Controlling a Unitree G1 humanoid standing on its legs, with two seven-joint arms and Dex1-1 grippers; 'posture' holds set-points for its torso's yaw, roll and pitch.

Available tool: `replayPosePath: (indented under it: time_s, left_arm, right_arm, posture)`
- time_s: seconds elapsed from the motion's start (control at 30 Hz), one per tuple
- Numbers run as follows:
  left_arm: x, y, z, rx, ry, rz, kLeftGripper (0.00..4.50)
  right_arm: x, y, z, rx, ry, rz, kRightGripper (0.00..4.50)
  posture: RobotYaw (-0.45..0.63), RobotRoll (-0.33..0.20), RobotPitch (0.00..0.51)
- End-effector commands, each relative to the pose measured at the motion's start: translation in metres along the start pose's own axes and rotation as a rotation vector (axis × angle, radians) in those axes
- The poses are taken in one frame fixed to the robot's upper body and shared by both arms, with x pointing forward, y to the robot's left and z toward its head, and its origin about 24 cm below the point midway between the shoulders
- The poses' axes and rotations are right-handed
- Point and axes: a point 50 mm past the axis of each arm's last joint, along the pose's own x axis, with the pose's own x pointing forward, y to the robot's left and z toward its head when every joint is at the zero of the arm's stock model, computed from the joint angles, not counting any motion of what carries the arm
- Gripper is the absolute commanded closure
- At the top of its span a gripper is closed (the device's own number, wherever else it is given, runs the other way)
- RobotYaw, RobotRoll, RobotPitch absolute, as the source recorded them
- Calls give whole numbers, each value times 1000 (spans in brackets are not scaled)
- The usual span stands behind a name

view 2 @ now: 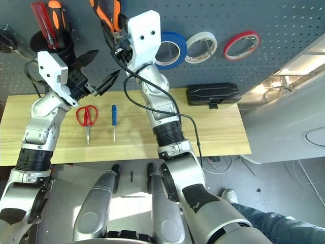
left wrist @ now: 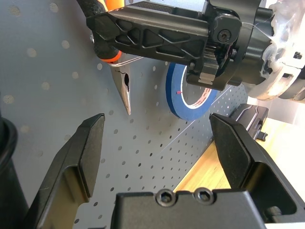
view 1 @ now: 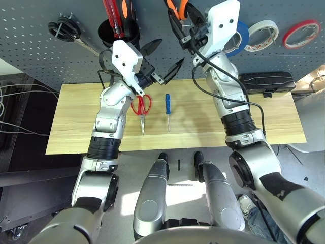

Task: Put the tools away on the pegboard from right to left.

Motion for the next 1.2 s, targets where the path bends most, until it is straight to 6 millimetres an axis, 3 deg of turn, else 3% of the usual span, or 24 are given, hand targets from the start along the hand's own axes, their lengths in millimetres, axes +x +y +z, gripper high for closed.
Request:
replayPosePath:
  time_s: [0.03, 0.17, 0.4, 0.57, 0.83, 1.03, 1.2]
  left_arm:
    - [-2, -1, 0, -2, -5, -1, 0]
    - [-1, -1, 1, 18, -11, -17, 0]
    - [-8, -9, -13, 36, 88, -86, 0]
    - [-17, -17, -34, 26, 230, -170, 0]
    - [-22, -31, -75, 5, 512, -283, 0]
    - [-15, -31, -105, -20, 721, -214, 0]
    - [-13, -32, -127, -70, 863, -121, 0]
  right_arm:
    - [-4, 7, -1, -7, -3, 31, 1308]
    - [-9, 6, 0, -11, -4, 37, 39]
    - [-59, -14, 15, -62, 11, 25, 39]
    - [-102, -16, 18, -61, 162, 67, 39]
    - [-151, -16, -14, 36, 516, 149, 39]
    - [-191, -26, -50, 216, 822, 65, 39]
    - [-206, -22, -65, 306, 959, 45, 39]
  posture:
    - [163, 0, 422]
    - [160, 0, 422]
    - [159, 0, 421]
    - [134, 0, 412]
    - [112, 0, 402]
    - [122, 0, 397]
    - [119, 0, 393]
